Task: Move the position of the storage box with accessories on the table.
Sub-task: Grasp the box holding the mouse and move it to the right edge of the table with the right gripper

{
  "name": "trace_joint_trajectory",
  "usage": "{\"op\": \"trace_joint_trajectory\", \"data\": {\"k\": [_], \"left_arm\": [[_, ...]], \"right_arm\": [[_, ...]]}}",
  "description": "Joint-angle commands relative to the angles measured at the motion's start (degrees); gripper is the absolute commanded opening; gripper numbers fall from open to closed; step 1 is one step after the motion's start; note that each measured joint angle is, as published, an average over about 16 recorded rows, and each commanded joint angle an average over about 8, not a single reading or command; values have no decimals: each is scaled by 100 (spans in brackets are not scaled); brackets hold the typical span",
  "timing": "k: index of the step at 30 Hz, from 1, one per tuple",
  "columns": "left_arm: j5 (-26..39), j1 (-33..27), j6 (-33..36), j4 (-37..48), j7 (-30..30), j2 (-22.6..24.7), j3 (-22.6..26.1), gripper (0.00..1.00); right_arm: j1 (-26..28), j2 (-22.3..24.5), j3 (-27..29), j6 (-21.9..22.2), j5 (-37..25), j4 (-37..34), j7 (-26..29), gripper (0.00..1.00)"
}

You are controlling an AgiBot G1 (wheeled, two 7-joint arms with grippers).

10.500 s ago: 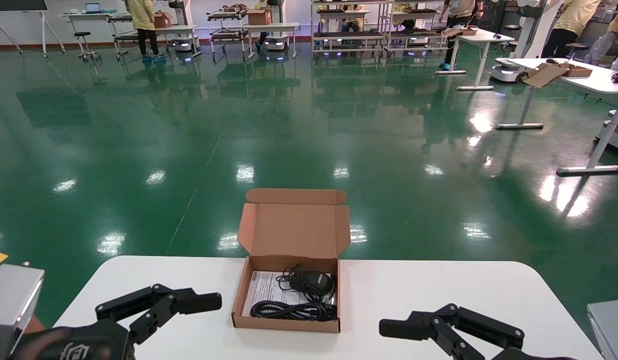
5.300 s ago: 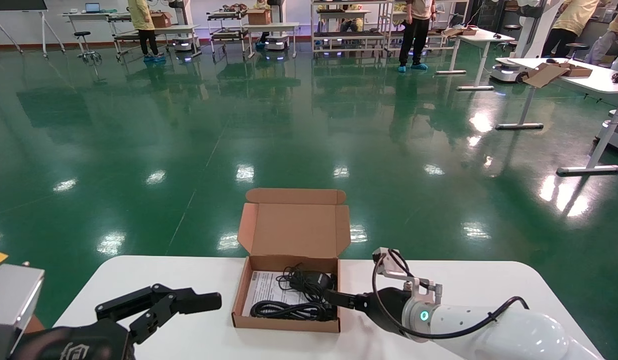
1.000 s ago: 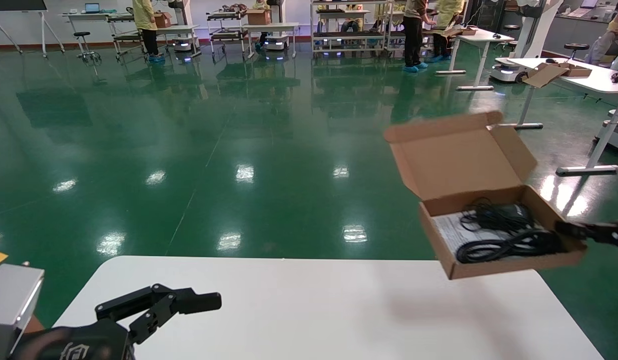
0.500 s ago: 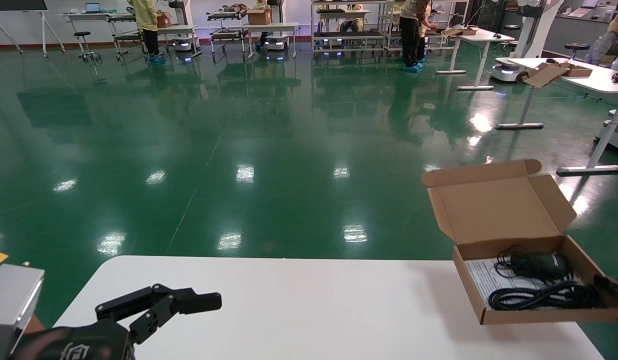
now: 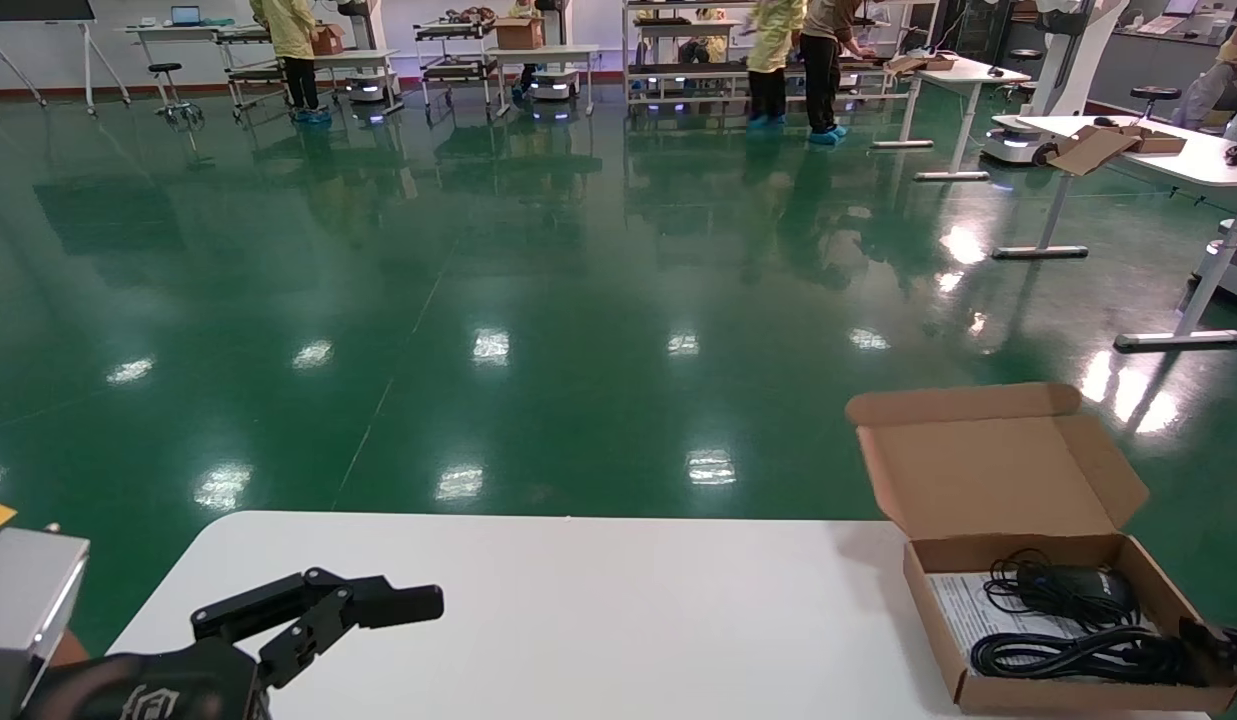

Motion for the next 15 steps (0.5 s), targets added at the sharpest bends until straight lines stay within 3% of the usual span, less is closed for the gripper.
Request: {"op": "trace_joint_trajectory", "data": {"k": [1, 15], "left_arm": [[0, 0, 0, 0, 0, 0, 0, 100], [0, 0, 0, 0, 0, 0, 0, 100]], "right_arm": [[-64, -14, 38, 17, 55, -42, -76, 0], [-573, -326, 417, 727, 574, -60, -957, 0]]}}
